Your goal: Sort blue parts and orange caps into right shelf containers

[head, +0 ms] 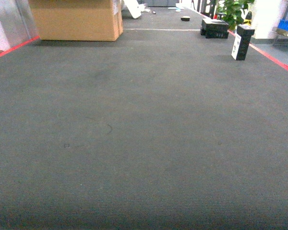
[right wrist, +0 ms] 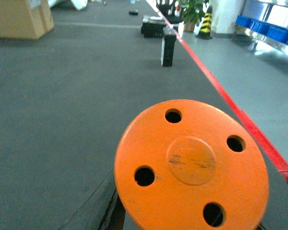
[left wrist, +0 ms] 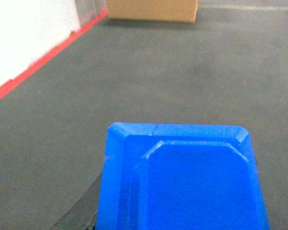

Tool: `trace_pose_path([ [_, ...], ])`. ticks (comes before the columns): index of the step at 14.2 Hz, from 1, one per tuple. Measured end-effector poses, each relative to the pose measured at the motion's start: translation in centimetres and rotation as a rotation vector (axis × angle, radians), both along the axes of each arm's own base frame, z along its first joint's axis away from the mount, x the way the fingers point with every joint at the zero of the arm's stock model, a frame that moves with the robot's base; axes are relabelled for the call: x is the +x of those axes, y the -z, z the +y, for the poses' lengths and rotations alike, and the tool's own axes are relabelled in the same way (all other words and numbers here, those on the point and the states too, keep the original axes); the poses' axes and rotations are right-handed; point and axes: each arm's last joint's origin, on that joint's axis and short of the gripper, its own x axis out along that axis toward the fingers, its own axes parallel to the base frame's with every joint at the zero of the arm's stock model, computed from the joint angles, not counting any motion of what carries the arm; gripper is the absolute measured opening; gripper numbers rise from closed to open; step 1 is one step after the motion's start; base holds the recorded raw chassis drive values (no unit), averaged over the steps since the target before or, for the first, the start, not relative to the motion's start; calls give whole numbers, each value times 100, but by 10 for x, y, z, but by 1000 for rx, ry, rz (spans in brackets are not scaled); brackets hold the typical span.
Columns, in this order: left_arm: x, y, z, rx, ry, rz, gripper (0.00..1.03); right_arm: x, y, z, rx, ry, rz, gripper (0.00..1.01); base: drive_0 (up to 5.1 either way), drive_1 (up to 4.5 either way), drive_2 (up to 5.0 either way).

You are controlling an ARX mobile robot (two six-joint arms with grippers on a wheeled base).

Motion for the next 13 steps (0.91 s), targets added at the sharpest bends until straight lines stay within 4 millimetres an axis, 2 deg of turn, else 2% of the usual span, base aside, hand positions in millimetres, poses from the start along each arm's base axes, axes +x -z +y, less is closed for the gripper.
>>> trace_pose_path([
  [1,-24,-21,2,17,-12,-59,44,-22,-20,-11,4,24,-71,44,0,0,0],
  [2,-42,-32,1,25,1,-91,44,-41,-31,-16,0,33,-106,44,0,0,0],
  [4,-64,-46,-3,23,12,-176,44,-68,-43,-25,11,56,-187,44,0,0,0],
  [6,-67,-50,-4,19,6,-193,44,-74,-47,-25,21,66,-224,44,0,0,0],
  [8,-66,-49,-5,23,7,-182,44,-73,-45,-24,18,59,-206,44,0,0,0],
  [9,-68,-43,1,9,109,-169,44,-74,-35,-28,7,-59,-111,44,0,0,0],
  [10,-71,-34,4,-7,156,-172,44,-76,-25,-35,12,-108,-106,44,0,0,0],
  [13,-76,-12,10,-11,191,-169,43,-80,-2,-37,17,-158,-107,44,0,0,0],
])
